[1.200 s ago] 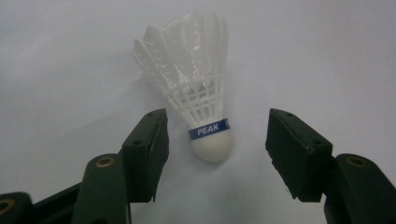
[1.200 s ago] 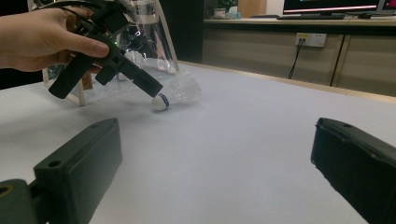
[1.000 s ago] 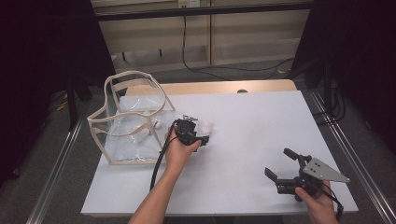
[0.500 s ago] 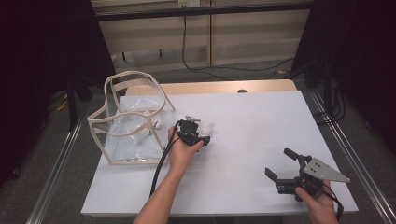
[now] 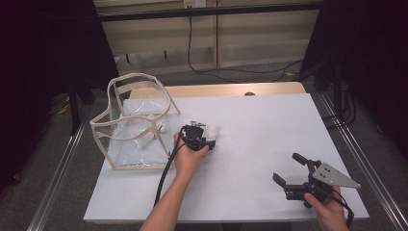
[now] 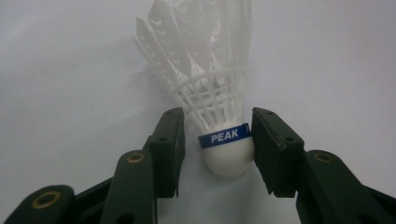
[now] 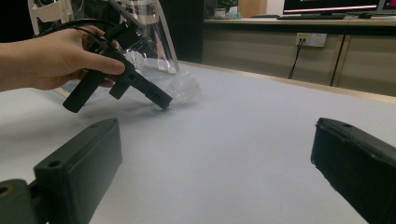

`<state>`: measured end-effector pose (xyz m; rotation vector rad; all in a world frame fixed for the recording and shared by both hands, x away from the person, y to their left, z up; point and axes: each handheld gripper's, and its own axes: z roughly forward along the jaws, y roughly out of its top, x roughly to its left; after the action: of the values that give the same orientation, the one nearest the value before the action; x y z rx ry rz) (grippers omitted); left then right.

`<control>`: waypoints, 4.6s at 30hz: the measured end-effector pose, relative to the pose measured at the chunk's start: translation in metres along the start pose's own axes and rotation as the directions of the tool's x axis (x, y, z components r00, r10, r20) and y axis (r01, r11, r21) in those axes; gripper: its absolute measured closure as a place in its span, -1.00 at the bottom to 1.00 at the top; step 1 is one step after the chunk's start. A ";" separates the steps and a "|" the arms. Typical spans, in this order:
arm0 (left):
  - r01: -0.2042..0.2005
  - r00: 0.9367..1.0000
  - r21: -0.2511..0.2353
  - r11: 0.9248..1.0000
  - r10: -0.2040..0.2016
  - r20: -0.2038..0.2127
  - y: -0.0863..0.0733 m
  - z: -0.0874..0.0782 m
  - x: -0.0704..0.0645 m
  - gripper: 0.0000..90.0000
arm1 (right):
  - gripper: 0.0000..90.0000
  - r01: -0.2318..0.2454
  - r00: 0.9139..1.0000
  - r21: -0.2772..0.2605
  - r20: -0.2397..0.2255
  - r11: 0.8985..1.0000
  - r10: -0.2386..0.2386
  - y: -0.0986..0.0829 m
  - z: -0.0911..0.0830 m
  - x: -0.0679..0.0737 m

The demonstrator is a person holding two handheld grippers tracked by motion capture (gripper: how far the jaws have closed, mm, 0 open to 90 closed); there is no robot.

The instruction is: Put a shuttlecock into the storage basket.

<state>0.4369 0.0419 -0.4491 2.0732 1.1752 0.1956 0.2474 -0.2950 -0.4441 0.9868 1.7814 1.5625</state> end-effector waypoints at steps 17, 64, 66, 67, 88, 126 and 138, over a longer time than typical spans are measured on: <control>0.027 0.999 0.032 0.999 -0.028 0.037 0.001 -0.004 0.001 0.46 | -0.97 0.002 1.000 -0.002 0.000 1.000 -0.002 0.000 0.000 -0.001; -0.027 0.970 0.121 0.992 -0.004 0.244 0.031 -0.049 -0.007 0.46 | -0.97 0.006 1.000 0.000 0.003 1.000 -0.006 0.000 0.000 0.000; -0.025 0.970 0.127 0.992 -0.007 0.243 0.033 -0.052 -0.008 0.46 | -0.97 0.005 1.000 0.000 0.002 1.000 -0.005 0.000 0.000 0.000; -0.028 0.969 0.124 0.992 -0.004 0.248 0.033 -0.053 -0.008 0.46 | -0.97 0.007 1.000 0.000 0.003 1.000 -0.007 0.000 0.000 0.000; -0.047 0.964 0.148 0.988 0.006 0.266 0.051 -0.073 -0.011 0.46 | -0.97 0.006 1.000 0.001 0.004 1.000 -0.006 0.000 0.000 0.000; -0.067 0.955 0.160 0.985 0.017 0.295 0.077 -0.107 -0.016 0.46 | -0.97 0.004 1.000 0.001 0.004 1.000 -0.004 0.000 0.000 0.000; -0.074 0.954 0.156 0.985 0.024 0.300 0.083 -0.116 -0.017 0.46 | -0.97 0.006 1.000 0.000 0.004 1.000 -0.006 0.000 0.000 0.000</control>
<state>0.4309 0.0627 -0.3075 2.1844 0.9832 -0.1932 0.2475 -0.2952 -0.4437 0.9836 1.7797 1.5559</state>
